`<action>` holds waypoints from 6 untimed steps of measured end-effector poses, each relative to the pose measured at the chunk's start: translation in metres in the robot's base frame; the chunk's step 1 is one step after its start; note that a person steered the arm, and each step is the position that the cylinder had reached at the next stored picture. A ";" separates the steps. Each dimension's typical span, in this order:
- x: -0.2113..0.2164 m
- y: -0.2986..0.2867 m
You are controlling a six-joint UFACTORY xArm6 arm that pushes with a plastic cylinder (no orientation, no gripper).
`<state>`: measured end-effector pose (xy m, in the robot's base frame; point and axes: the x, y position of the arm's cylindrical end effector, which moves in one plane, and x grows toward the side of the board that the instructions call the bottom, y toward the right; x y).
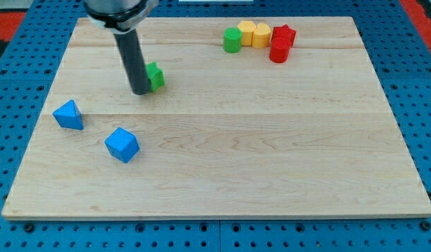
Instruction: Push the green star towards the group of blocks
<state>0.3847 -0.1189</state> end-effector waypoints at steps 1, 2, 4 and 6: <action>-0.010 0.018; -0.004 -0.028; -0.023 -0.077; -0.038 -0.005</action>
